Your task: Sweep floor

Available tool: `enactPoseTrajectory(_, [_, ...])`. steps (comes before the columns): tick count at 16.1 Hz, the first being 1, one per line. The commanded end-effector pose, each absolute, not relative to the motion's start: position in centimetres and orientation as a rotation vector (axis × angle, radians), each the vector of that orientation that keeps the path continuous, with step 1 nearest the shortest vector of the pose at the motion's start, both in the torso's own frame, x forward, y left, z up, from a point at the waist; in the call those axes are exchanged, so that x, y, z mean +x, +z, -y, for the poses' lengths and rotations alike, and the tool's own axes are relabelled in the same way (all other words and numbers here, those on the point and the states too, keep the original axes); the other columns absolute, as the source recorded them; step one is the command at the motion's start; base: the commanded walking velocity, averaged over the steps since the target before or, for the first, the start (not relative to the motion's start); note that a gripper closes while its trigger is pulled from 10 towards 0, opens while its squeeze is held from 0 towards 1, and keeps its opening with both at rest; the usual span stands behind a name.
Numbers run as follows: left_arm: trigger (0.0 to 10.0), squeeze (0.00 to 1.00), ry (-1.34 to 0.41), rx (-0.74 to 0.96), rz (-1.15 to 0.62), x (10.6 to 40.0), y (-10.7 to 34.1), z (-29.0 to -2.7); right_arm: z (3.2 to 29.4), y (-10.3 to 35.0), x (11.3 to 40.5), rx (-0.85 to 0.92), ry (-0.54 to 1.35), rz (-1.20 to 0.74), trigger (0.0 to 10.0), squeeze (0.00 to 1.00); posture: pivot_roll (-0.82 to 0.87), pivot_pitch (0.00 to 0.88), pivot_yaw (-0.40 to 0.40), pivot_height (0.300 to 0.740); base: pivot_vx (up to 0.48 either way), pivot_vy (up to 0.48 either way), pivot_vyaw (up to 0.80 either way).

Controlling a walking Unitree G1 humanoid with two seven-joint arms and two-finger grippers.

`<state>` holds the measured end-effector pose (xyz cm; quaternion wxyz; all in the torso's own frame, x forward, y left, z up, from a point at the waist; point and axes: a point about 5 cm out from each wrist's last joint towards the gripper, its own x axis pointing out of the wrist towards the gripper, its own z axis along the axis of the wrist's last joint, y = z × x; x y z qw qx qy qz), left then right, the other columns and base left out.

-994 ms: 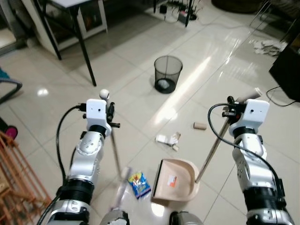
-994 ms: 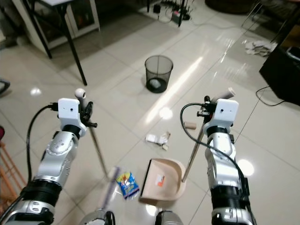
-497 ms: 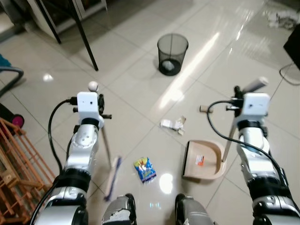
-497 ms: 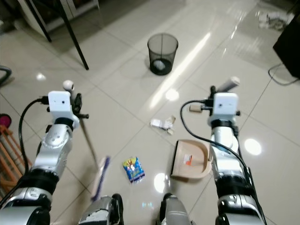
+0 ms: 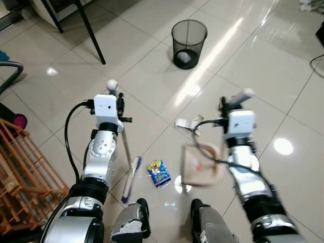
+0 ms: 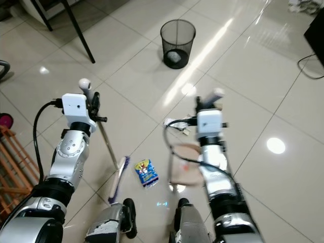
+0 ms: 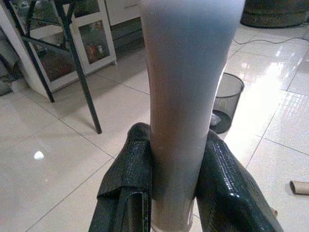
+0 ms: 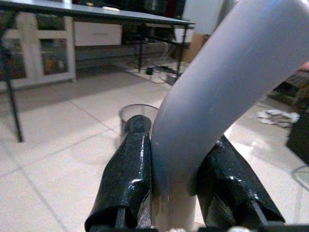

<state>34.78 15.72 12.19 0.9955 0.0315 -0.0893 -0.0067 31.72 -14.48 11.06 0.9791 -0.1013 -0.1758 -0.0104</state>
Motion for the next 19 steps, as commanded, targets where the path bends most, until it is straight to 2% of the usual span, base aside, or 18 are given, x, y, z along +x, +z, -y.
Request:
enactPoseTrajectory(1, [10.0,0.00,-0.034,0.053,0.111,34.2,10.4,-15.4,14.0,10.8,31.1,-0.207,-0.012,0.374,10.0,0.00,0.05,0.358,0.077,0.740,0.000,0.000,0.00])
enactPoseTrajectory(5, [10.0,0.00,-0.017,-0.037,0.142,35.1,11.6,-14.2,12.0,9.5,30.5,-0.250,0.066,0.350,10.0,0.00,0.07,0.367,0.061,0.740,0.000,0.000,0.00])
enactPoseTrajectory(9, [10.0,0.00,-0.067,-0.068,0.160,35.4,12.3,-12.6,11.5,8.8,30.3,-0.250,0.076,0.325,10.0,0.00,0.07,0.356,0.065,0.740,0.000,0.000,0.00])
enactPoseTrajectory(12, [10.0,0.00,0.008,-0.206,0.158,36.0,13.0,-11.9,11.2,8.4,30.2,-0.216,0.067,0.292,10.0,0.00,0.06,0.361,0.067,0.740,0.000,0.000,0.00])
enactPoseTrajectory(14, [10.0,0.00,0.090,-0.376,0.160,36.4,13.7,-11.7,11.1,7.8,29.8,-0.161,0.054,0.259,10.0,0.00,0.05,0.356,0.066,0.740,0.000,0.000,0.00])
enactPoseTrajectory(19, [10.0,0.00,0.038,-0.345,0.203,36.9,15.0,-11.3,10.7,7.7,29.5,-0.080,0.049,0.233,10.0,0.00,0.04,0.353,0.066,0.740,0.000,0.000,0.00])
